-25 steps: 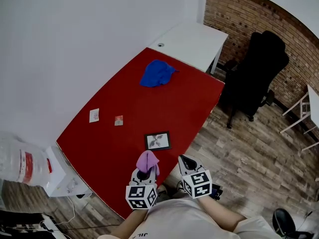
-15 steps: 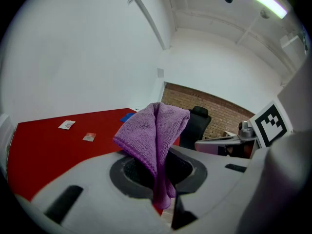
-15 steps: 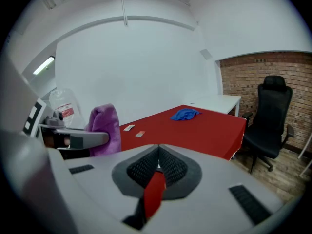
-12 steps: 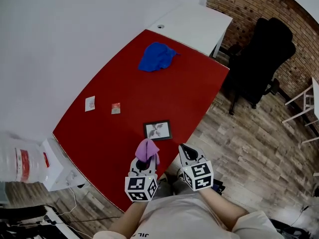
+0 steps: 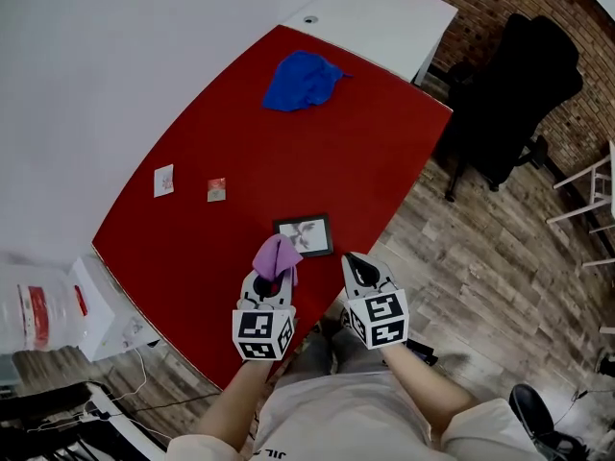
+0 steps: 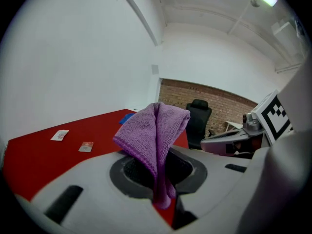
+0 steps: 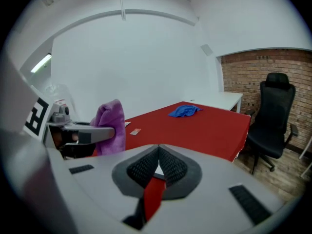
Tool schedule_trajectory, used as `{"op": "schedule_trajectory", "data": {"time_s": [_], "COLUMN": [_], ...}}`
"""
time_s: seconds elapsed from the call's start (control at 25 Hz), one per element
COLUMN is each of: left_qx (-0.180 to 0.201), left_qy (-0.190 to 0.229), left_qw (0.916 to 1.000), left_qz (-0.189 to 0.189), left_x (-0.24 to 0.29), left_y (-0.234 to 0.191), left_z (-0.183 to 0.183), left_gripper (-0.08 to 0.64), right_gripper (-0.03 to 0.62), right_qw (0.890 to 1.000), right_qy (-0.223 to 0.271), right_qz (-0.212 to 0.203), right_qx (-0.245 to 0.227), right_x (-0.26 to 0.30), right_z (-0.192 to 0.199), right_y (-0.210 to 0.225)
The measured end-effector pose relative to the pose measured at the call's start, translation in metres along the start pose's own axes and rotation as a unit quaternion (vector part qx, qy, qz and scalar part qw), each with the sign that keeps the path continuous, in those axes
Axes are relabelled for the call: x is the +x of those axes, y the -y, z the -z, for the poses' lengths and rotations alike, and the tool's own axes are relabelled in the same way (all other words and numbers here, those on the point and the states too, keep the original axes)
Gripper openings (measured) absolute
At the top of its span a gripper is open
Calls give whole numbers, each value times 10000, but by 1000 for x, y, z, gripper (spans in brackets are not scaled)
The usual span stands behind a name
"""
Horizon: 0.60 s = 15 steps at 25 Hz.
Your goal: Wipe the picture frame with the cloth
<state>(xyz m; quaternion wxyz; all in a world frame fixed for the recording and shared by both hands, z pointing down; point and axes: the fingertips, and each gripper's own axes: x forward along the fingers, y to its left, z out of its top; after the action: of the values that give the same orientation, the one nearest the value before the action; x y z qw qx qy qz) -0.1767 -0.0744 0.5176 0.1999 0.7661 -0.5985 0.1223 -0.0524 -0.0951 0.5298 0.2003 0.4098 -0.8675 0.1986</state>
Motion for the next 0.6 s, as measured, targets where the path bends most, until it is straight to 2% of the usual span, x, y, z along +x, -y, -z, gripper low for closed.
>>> {"op": "schedule_trajectory", "data": {"time_s": [0.2,0.28,0.36,0.44,0.48,0.6], "left_qx": [229,663,1316,2050,2438,3562], "left_qy": [-182,-360,-573,-816,-949,-1397], "left_qw": [9996,9972,9897,9753,9651,9236], "left_qz": [-14,-19,16,80,115,226], "left_x": [19,32,49,67,75,100], "left_y": [-14,-23,-32,-40,-43,-54], "left_z": [6,10,17,29,34,49], "left_gripper": [63,63,63,63,63,63], "right_gripper": [5,5,5,5,5,5], "right_qw": [10000,10000,9999,9999,9999,9998], "right_qy": [-14,-43,-65,-87,-99,-116], "right_qz": [-2,-12,-12,-21,-34,-100], "right_qx": [55,56,81,109,115,145], "right_x": [14,18,21,25,27,30], "right_z": [0,1,3,5,7,10], "right_y": [1,2,3,2,0,-8]}}
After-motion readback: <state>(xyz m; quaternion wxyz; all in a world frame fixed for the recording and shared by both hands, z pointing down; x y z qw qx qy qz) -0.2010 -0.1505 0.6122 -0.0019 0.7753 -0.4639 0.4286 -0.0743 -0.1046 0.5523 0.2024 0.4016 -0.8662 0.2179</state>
